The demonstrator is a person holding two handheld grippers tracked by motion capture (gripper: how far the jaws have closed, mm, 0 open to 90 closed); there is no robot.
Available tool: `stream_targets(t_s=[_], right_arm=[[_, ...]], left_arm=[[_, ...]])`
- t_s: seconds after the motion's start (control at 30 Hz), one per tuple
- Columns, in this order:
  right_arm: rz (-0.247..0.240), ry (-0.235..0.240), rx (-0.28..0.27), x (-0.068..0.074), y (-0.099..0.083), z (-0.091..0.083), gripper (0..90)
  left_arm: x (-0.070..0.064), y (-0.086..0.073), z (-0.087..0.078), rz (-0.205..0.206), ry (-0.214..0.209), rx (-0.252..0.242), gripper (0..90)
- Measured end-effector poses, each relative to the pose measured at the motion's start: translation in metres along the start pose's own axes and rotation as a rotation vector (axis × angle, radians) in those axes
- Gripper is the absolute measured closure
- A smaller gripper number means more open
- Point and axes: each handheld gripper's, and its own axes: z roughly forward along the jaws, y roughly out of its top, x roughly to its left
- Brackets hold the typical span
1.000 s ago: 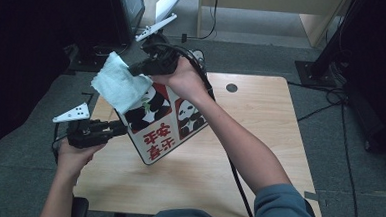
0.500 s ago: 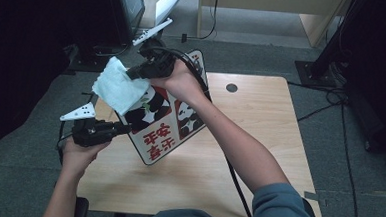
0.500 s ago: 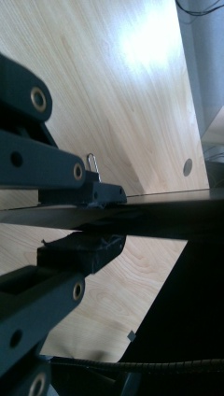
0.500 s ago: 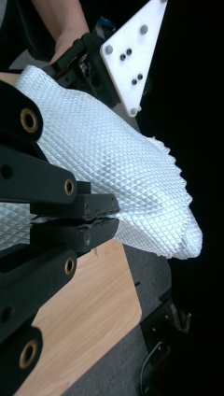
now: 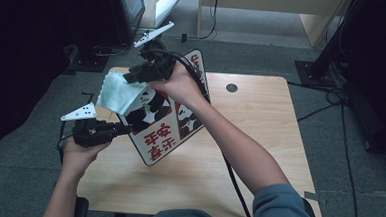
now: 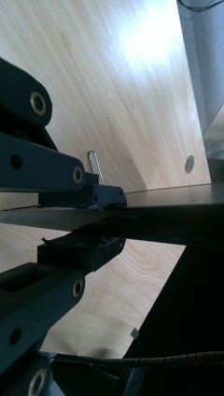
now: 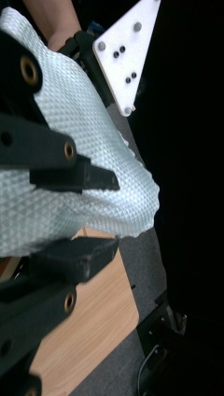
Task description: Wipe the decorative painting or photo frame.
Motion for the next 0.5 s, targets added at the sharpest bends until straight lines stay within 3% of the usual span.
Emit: stream_targets(t_s=[0.13, 0.27, 0.37, 0.5], right_arm=[[-0.001, 0.022, -0.006, 0.0031, -0.001, 0.0007, 58.0], [0.019, 0.029, -0.016, 0.0028, -0.0034, 0.0005, 60.0], [0.041, 0.057, -0.027, 0.0004, -0.0051, 0.0012, 65.2], [-0.001, 0.062, -0.027, 0.0055, -0.0045, 0.0009, 77.0]], left_arm=[[-0.0001, 0.0, -0.0001, 0.001, -0.002, 0.001, 77.3], [-0.0004, 0.0002, -0.0002, 0.003, 0.002, 0.004, 77.3], [-0.0006, 0.0003, -0.0003, 0.004, 0.004, 0.005, 77.3], [-0.0003, 0.0003, -0.0004, -0.001, 0.004, 0.006, 77.6]])
